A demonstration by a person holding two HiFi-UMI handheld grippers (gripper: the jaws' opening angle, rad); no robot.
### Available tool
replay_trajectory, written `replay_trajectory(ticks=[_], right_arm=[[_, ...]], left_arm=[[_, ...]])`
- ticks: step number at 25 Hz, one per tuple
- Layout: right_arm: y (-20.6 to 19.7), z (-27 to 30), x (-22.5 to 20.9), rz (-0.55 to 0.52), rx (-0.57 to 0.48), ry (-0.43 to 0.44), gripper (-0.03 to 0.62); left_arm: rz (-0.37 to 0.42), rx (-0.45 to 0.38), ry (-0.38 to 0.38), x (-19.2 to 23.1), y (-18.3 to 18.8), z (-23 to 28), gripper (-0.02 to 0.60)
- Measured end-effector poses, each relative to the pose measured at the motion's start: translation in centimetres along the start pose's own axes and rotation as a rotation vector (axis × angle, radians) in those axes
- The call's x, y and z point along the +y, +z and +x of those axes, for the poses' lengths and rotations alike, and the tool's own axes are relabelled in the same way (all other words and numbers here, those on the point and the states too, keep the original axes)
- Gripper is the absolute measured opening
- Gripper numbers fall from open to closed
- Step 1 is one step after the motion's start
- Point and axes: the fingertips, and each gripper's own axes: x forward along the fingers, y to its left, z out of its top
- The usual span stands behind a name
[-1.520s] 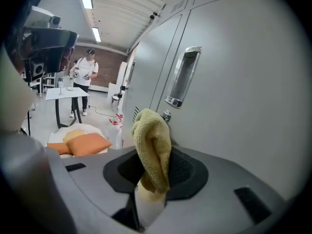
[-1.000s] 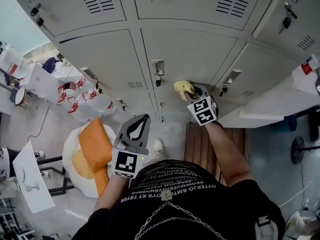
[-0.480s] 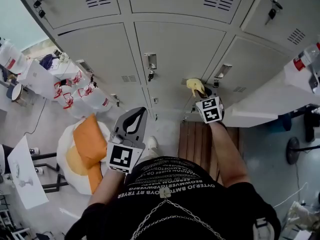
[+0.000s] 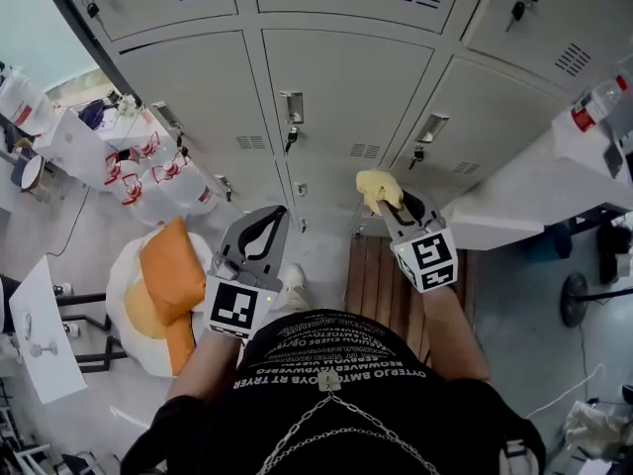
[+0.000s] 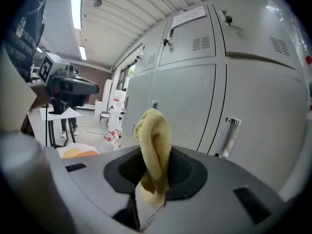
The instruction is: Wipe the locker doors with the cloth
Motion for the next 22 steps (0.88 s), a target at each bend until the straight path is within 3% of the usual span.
replay_trajectory(ticks=[10, 16, 22], right_arm=[[4.4, -7.7, 4.5, 0.075, -0.171, 0.000, 0.092], [3.3, -8.6, 5.9, 0.133, -0.186, -0.011, 0.092], [3.2, -7.6, 6.4, 0.191, -0.203, -0.052, 0.092]], left_arm=[[0.011, -0.002, -0.038, -2.9, 1.1, -1.6, 0.006], [0.074, -0.001, -0.077, -4.2, 1.8, -2.2, 0.006], [0.046, 0.019, -0.108, -3.4, 0.6, -2.3, 0.006]])
